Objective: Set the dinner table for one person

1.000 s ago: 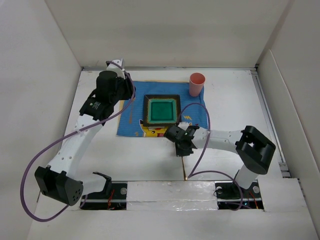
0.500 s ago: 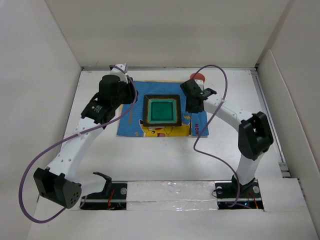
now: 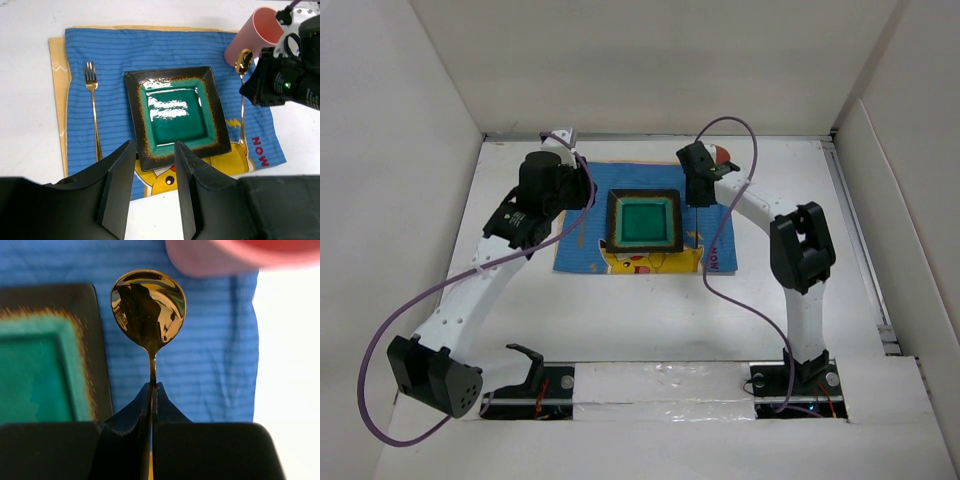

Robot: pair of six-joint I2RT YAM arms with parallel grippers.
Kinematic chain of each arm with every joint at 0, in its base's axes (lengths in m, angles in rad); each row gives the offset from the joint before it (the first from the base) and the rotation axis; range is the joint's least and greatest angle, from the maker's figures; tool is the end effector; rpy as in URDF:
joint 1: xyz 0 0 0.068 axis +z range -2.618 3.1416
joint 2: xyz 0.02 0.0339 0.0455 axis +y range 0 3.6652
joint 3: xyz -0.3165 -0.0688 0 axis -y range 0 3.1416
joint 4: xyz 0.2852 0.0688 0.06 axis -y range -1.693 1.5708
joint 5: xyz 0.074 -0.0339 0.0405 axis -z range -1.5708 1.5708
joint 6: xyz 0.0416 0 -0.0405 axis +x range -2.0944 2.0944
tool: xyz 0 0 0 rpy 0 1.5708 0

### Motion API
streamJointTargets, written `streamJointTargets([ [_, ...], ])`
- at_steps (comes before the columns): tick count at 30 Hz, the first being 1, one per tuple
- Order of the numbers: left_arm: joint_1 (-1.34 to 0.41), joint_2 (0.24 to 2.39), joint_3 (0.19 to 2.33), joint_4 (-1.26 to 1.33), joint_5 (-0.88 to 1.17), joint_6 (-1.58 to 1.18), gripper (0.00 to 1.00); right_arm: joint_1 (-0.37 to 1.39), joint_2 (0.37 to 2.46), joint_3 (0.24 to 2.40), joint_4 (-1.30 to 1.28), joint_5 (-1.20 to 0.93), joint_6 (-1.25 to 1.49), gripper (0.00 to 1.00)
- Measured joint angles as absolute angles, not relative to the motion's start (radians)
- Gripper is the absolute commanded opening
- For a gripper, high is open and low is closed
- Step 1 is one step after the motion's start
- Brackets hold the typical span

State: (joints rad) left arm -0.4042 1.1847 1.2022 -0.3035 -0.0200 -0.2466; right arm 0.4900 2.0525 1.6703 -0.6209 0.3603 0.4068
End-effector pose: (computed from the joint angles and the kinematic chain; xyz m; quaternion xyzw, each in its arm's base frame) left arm 0.2723 -0.1156 0.4391 0.0571 0.7986 -0.1839 0.5702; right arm 0.4607 0.2291 0.2481 0.0109 0.9457 -0.0356 0.3229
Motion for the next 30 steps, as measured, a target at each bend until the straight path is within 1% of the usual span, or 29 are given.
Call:
streamJointTargets([
  [3, -0.404, 1.192, 1.202, -0.303, -0.02, -0.251, 0.34, 0.48, 2.098, 1.72, -0.613, 0.358, 0.402, 0.0],
  [10, -0.404, 1.203, 1.202, -0.304, -0.021, -0.261, 0.34, 0.466, 2.178, 1.75, -0.614, 0.35, 0.388, 0.0],
  [11, -0.404, 1.203, 1.202, -0.304, -0.023, -0.261, 0.34, 0.465, 2.189, 1.759, -0.619, 0.349, 0.388, 0.01],
  [12, -0.404, 1.203, 1.202, -0.304, -0.024, -0.262, 0.34, 0.465, 2.198, 1.767, -0.62, 0.347, 0.387, 0.08],
  [14, -0.404, 1.203, 1.202, -0.304, -0.027, -0.262, 0.34, 0.464, 2.214, 1.782, -0.62, 0.347, 0.384, 0.13],
  [15, -0.404, 1.203, 1.202, -0.304, -0.027, -0.263, 0.34, 0.464, 2.22, 1.787, -0.62, 0.345, 0.383, 0.19],
  [17, -0.404, 1.203, 1.202, -0.304, -0.027, -0.265, 0.34, 0.464, 2.224, 1.789, -0.62, 0.344, 0.384, 0.25],
  [18, -0.404, 1.203, 1.202, -0.304, -0.028, -0.266, 0.34, 0.464, 2.224, 1.789, -0.62, 0.344, 0.385, 0.31],
  [23, -0.404, 1.205, 1.203, -0.305, -0.039, -0.272, 0.34, 0.466, 2.218, 1.787, -0.62, 0.342, 0.393, 0.46],
  [25, -0.403, 1.215, 1.209, -0.312, -0.056, -0.276, 0.34, 0.469, 2.197, 1.783, -0.628, 0.337, 0.397, 0.49],
  [29, -0.387, 1.243, 1.264, -0.35, -0.102, -0.291, 0.36, 0.505, 2.073, 1.763, -0.654, 0.335, 0.412, 0.62],
  [30, -0.383, 1.248, 1.283, -0.356, -0.112, -0.295, 0.36, 0.521, 2.021, 1.75, -0.659, 0.335, 0.417, 0.99],
])
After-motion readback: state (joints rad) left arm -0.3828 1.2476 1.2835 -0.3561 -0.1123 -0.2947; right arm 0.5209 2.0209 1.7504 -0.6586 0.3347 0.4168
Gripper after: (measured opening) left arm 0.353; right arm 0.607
